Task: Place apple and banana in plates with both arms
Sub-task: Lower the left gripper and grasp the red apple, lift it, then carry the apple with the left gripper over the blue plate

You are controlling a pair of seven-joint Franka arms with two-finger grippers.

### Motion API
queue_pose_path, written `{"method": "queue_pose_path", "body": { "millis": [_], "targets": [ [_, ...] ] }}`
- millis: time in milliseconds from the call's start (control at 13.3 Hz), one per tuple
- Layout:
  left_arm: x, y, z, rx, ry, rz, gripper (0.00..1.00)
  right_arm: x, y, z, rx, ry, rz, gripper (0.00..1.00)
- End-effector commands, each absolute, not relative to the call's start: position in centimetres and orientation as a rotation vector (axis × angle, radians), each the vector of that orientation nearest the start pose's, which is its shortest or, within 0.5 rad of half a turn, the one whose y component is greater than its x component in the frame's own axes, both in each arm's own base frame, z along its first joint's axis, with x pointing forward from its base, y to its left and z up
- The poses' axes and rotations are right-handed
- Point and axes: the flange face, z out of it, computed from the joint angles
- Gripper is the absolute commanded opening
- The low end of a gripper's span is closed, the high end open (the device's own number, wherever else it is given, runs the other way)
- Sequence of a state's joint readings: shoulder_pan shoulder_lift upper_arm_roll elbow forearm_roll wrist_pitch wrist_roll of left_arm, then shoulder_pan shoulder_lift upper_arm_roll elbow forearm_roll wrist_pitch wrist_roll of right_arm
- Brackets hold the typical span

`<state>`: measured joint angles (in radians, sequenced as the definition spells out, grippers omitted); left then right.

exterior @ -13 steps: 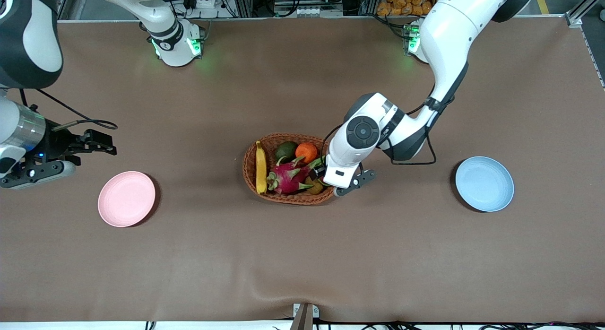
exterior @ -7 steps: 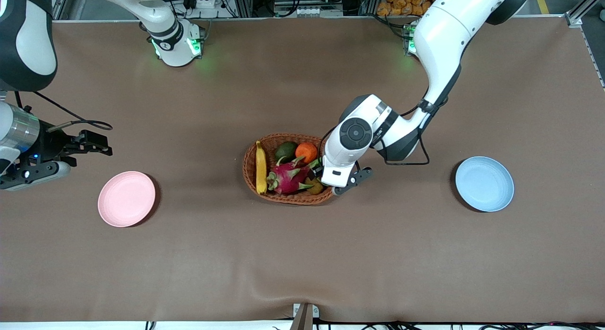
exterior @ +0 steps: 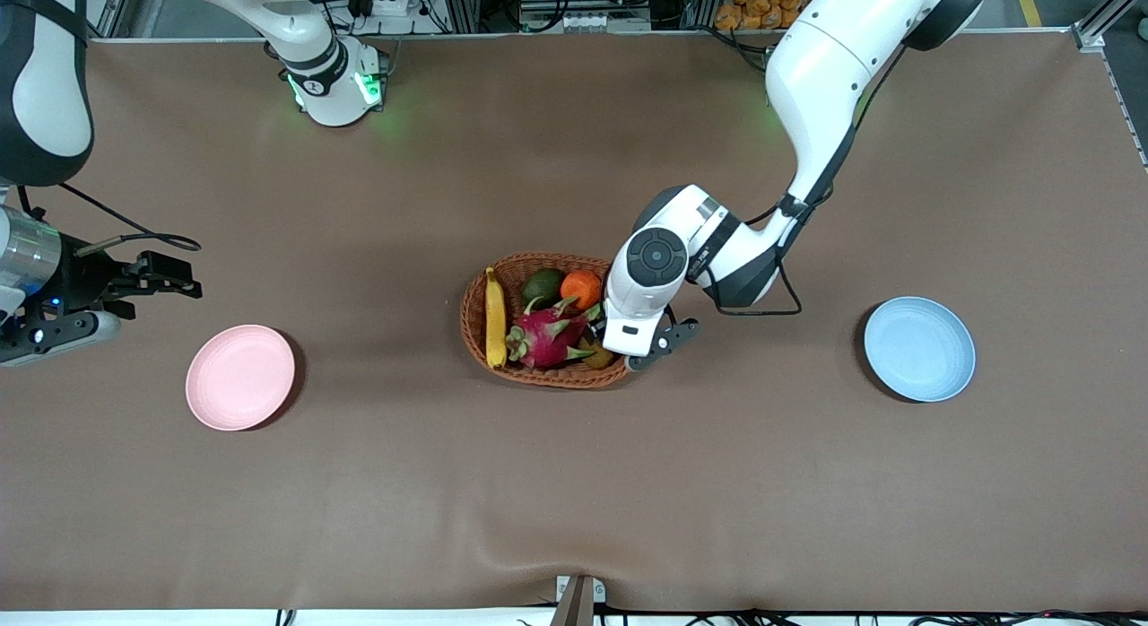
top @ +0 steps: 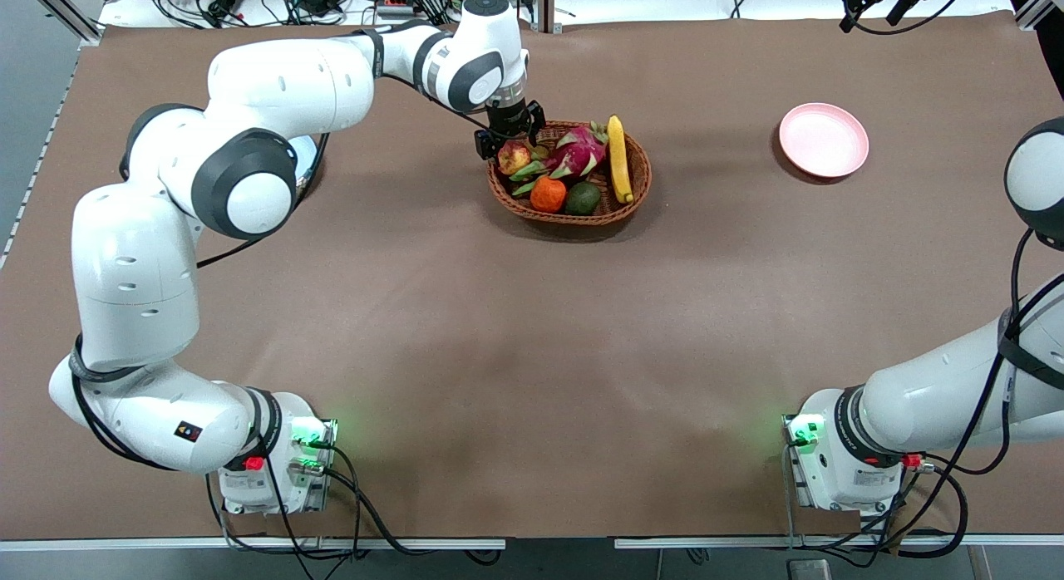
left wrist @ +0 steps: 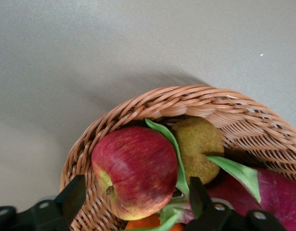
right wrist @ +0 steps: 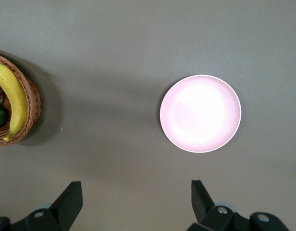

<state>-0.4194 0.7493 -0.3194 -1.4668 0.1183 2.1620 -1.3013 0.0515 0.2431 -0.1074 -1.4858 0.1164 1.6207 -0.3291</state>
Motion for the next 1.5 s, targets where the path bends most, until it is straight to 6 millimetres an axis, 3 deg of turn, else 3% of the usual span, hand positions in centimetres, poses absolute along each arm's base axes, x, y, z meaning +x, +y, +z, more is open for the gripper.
{"method": "queue_pose_path", "body": {
  "millis": [0,75,150,225,300,375,600,825,1125,1425],
  "targets": [
    [56.5,-45.2,24.4,-3.043,-0.914,0.140,0.87,62.6,-2.1,52.8,-2.982,-0.406,0.119,1.00],
    [56.5,-45.3,24.5,-3.042,-0.922,0.140,0.83,62.6,-2.1,52.8,-2.982,-0.406,0.119,1.00],
    [56.4,-45.2,24.5,-3.040,-0.924,0.141,0.70,62.6,-2.1,52.8,-2.982,-0.404,0.120,1.00],
    [56.5,-45.2,24.5,-3.040,-0.927,0.140,0.45,62.6,-2.0,52.8,-2.982,-0.406,0.120,1.00],
    [56.4,-45.2,24.4,-3.039,-0.924,0.143,0.05,62.6,-2.0,52.8,-2.982,-0.409,0.120,1.00],
    [56.5,-45.2,24.5,-3.040,-0.927,0.140,0.00,62.6,-1.9,52.8,-2.982,-0.409,0.120,1.00],
    [56.6,-45.2,26.5,-3.049,-0.930,0.123,0.00,62.6,-1.9,52.8,-2.981,-0.411,0.120,1.00],
    [57.5,-43.6,30.6,-3.043,-0.948,0.087,0.00,62.6,-1.9,52.9,-2.982,-0.411,0.118,1.00],
    [59.5,-37.9,38.4,-3.015,-0.977,0.053,0.00,62.6,-1.6,52.9,-2.981,-0.414,0.123,1.00],
    [61.8,-30.0,43.0,-3.017,-0.846,0.057,0.00,62.6,-1.2,53.0,-2.980,-0.419,0.126,1.00]
  ]
}}
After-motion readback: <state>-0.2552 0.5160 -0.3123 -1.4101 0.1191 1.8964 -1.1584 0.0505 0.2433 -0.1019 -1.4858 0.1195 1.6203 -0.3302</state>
